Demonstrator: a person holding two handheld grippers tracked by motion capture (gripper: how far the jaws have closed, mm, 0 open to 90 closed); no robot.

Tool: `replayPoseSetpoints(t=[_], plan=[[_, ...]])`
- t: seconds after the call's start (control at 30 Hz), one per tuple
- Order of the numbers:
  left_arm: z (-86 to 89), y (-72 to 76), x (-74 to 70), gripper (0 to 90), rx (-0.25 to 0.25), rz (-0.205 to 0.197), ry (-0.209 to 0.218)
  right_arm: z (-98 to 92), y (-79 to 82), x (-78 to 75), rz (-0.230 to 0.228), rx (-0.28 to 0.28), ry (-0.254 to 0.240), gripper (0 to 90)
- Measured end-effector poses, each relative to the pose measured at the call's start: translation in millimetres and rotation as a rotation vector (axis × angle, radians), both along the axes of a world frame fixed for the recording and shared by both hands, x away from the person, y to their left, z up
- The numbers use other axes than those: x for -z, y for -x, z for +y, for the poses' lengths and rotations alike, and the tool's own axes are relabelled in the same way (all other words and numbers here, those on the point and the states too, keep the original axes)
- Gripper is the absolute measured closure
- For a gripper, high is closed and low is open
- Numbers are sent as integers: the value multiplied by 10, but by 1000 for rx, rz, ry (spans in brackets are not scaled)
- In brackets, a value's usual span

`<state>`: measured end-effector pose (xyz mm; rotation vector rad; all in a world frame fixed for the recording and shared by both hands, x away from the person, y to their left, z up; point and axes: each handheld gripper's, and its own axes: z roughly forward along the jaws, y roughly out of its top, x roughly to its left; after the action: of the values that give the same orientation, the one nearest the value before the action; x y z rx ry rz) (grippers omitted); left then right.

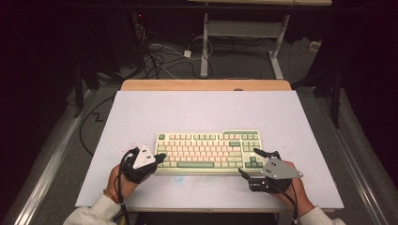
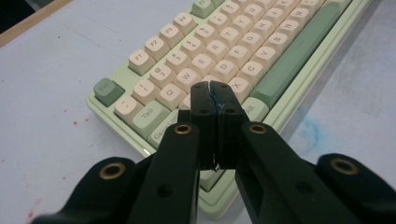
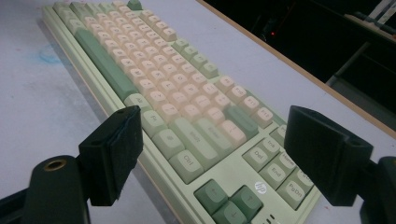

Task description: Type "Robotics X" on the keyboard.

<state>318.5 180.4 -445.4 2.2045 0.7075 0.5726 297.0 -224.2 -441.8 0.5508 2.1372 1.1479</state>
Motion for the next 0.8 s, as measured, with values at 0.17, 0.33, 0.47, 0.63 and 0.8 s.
replayPoseSetpoints(t=[0.17,0.33,0.47,0.63,0.8], plan=[[-64,-52,-34,879,6,10,-15,5,-7,12,1,2,2,204],[-173,-127,-61,878,20,21,-33,16,-10,16,2,3,7,204],[-289,-197,-81,878,38,23,-45,25,-16,20,3,-1,15,204],[-399,-288,-105,878,54,36,-47,21,-19,24,1,-2,12,204],[-496,-378,-105,879,60,44,-65,19,-14,27,1,-2,15,204]])
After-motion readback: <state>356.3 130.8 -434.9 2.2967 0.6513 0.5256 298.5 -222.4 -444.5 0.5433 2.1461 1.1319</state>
